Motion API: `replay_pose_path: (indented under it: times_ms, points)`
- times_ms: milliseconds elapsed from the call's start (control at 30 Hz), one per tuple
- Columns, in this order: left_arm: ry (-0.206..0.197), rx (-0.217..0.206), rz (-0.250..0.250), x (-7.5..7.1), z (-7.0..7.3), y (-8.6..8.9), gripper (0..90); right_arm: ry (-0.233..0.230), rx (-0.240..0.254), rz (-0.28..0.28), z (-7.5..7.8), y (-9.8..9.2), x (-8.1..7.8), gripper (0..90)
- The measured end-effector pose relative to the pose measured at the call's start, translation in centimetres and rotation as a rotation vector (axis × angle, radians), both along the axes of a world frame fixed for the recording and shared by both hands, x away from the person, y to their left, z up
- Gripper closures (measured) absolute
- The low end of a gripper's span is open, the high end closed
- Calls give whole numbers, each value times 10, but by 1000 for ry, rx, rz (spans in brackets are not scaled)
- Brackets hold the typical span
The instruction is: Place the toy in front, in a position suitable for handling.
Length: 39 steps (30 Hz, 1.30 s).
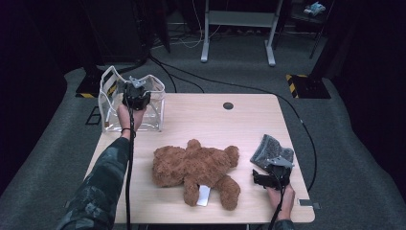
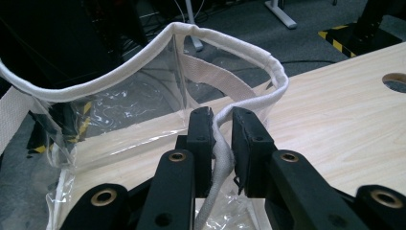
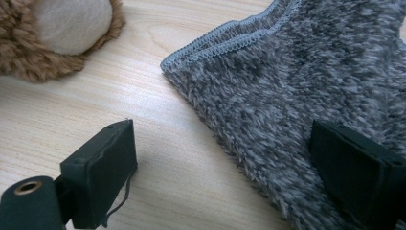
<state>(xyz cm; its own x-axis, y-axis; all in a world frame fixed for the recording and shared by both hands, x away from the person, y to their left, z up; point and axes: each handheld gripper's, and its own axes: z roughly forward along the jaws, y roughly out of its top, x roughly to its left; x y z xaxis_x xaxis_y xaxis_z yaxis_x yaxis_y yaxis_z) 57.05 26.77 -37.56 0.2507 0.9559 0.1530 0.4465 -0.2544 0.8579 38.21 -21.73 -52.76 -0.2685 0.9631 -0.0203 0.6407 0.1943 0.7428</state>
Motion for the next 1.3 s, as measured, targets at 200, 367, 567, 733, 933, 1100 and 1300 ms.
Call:
replay_pose_path:
  times_ms: [200,367,567,733,933,1100,1300]
  points:
    - [4,-12,17,7,0,2,778,0,1,1,0,0,0,89]
    - [-2,-13,6,7,1,2,772,0,1,1,0,0,0,89]
    - [-20,-65,16,-5,6,8,484,0,2,0,0,0,0,90]
    - [-19,-94,-24,-23,11,18,349,0,2,0,0,0,0,90]
    - [8,-131,-77,-47,12,29,270,2,-2,1,0,0,0,90]
    - [41,-133,-119,-67,4,32,224,5,-6,1,0,0,0,90]
    - [77,-140,-164,-94,-7,32,155,19,0,9,2,-1,2,84]
